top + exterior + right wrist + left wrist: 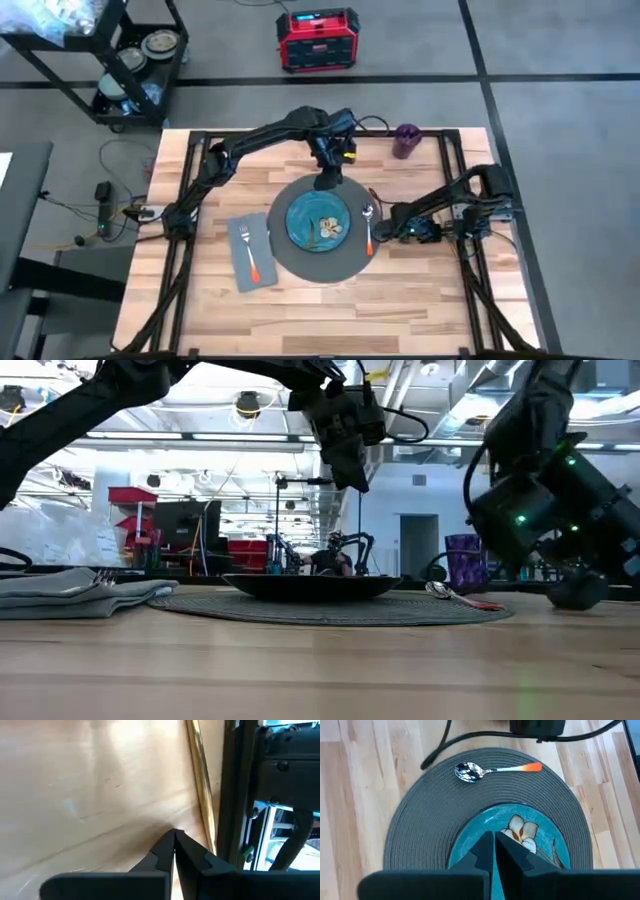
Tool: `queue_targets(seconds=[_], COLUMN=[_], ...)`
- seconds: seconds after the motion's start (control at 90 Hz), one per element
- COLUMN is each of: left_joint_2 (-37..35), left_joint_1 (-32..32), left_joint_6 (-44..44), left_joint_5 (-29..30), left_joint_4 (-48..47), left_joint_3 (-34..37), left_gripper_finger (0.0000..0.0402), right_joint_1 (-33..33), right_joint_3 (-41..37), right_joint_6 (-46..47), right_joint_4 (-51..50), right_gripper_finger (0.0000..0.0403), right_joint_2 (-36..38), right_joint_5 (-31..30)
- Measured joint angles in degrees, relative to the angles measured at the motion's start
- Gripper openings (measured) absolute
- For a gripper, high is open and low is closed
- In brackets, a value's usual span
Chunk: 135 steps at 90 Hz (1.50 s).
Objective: Set table place
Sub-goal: Put the gold knife on the gray placemat
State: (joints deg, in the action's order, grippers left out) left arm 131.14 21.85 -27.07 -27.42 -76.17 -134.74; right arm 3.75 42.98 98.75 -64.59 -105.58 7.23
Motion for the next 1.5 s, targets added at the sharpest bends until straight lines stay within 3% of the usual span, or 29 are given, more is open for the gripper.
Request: queue_targets(seconds=[0.089, 0.2, 0.467, 1.2, 1.5], left_joint_2=[-0.2, -0.24, -0.24, -0.24, -0.24], left_joint_1=[0.02, 0.02, 0.02, 0.02, 0.04], left_joint_6=[-0.29, -0.24, -0.24, -0.22, -0.29], left_joint_5=[0.0, 0.0, 0.0, 0.0, 0.0], left_joint_4=[0.27, 0.1, 0.51, 0.62, 0.67], left_joint_3=[0.0, 0.0, 0.0, 0.0, 0.0], left_gripper_finger=[0.0, 0.0, 0.0, 0.0, 0.0], right_joint_1=[0.0, 0.22, -4.41, -8.53, -11.61], right_joint_3=[0.89, 1.67, -2.63, -1.09, -1.09], right_joint_6=[0.49, 8.4, 7.13, 9.45, 9.19], right_joint_4=[-1.32, -6.96, -3.04, -4.57, -9.16], right_gripper_finger=[0.0, 0.0, 0.0, 0.0, 0.0], right_joint_2=[1.11, 2.33, 3.3, 7.2, 7.43], right_joint_5=[-1.55, -5.26, -6.11, -16.26, -16.42])
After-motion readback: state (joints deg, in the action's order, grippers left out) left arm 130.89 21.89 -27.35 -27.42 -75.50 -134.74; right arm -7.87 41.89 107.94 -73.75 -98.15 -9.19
